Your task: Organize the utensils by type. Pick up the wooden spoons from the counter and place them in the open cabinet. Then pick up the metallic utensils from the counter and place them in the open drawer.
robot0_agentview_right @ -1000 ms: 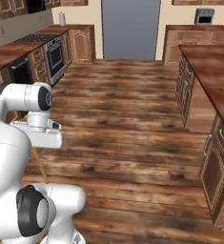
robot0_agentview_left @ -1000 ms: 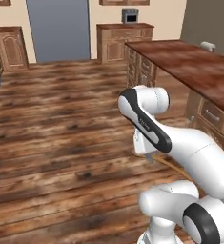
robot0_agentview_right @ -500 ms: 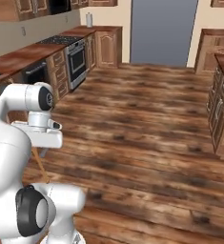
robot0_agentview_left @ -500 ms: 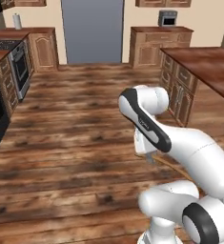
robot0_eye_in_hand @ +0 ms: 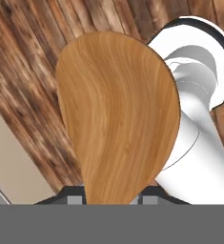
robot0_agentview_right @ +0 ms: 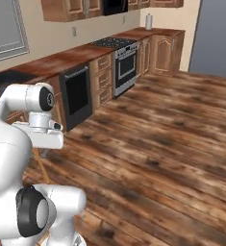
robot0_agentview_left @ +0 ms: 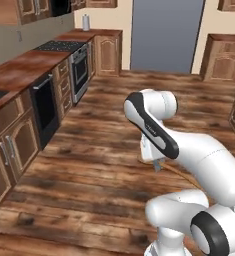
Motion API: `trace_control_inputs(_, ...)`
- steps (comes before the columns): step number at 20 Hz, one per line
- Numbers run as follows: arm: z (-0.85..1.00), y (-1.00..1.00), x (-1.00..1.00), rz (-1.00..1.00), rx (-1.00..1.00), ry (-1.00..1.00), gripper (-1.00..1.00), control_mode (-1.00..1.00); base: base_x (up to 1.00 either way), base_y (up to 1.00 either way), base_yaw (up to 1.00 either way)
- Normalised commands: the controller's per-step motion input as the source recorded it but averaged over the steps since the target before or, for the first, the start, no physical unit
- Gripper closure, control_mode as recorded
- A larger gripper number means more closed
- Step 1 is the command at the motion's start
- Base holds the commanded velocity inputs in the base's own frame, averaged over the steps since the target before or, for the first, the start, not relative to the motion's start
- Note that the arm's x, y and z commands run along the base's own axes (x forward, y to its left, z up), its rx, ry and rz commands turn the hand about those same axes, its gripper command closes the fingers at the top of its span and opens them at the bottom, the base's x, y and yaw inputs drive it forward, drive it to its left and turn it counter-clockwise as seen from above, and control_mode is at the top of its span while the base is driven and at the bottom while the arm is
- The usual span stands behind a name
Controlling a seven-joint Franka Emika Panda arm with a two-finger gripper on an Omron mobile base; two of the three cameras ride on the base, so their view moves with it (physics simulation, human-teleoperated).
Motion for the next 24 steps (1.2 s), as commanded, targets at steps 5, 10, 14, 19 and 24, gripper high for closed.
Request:
trace_control_inputs(5, 0.00, 0.00, 0.00, 0.00, 0.00, 0.00, 1.00, 1.00, 0.90, 0.00, 0.51)
trace_control_inputs(10, 0.00, 0.00, 0.00, 0.00, 0.00, 0.00, 1.00, 1.00, 0.75, 0.00, 0.69)
trace_control_inputs(14, 0.00, 0.00, 0.00, 0.00, 0.00, 0.00, 1.00, 1.00, 0.69, 0.00, 0.71)
trace_control_inputs(19, 0.00, 0.00, 0.00, 0.00, 0.00, 0.00, 1.00, 1.00, 0.65, 0.00, 0.68)
trace_control_inputs(24, 0.00, 0.00, 0.00, 0.00, 0.00, 0.00, 1.00, 1.00, 0.60, 0.00, 0.61)
